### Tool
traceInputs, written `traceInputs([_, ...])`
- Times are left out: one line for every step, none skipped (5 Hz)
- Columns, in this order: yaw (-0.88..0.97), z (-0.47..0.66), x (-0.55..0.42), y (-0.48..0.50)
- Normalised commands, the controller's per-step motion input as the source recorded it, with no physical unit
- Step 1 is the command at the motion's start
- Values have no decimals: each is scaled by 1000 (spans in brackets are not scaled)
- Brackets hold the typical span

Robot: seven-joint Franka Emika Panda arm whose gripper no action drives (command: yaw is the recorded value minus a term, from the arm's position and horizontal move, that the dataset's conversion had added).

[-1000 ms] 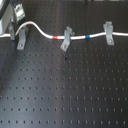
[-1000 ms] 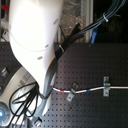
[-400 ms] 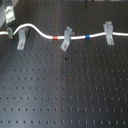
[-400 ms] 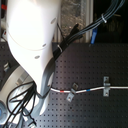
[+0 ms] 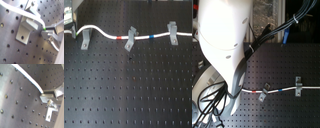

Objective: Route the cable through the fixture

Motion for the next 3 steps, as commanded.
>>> traceInputs([714,-1,14,155])
traceInputs([77,77,53,-29])
traceInputs([31,130,-27,-168])
